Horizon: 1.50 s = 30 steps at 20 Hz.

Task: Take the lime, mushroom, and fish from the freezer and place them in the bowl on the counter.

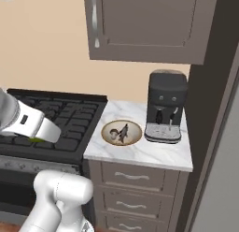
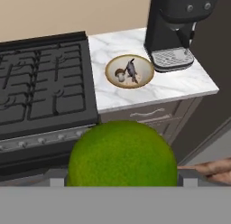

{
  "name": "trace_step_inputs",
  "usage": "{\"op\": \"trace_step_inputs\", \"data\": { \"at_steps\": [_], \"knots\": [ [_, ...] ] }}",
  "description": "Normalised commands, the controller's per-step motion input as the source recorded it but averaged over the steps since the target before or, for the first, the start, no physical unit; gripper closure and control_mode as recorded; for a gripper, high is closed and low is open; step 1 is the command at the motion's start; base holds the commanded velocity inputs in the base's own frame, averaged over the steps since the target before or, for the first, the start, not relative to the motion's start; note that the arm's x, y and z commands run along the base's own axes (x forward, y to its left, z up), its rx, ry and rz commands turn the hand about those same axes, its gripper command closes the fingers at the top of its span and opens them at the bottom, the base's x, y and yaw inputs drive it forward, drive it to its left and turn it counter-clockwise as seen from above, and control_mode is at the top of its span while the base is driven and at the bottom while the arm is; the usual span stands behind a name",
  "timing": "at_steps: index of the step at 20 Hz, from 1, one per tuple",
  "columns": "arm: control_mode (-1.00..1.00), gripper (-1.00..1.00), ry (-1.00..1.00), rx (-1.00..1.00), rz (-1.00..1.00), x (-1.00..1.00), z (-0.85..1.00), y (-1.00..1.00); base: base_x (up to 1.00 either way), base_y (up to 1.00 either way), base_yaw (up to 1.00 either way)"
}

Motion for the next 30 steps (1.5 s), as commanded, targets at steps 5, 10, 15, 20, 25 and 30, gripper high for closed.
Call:
{"op": "trace_step_inputs", "data": {
  "at_steps": [5,10,15,20,25,30],
  "knots": [
    [1.00,1.00,0.00,0.00,0.00,0.00,0.00,0.00,0.43,-0.54,0.12],
    [1.00,1.00,0.00,0.00,0.00,0.00,0.00,0.00,0.33,-0.55,0.17],
    [1.00,1.00,0.00,0.00,0.00,0.00,0.00,0.00,0.31,-0.25,0.06],
    [1.00,1.00,0.00,0.00,0.00,0.00,0.00,0.00,0.35,-0.04,0.00],
    [1.00,1.00,0.00,0.00,0.00,0.00,0.00,0.00,0.29,0.00,-0.03],
    [-1.00,1.00,0.00,0.00,-0.04,0.20,-0.06,0.00,0.10,0.00,-0.04]
  ]
}}
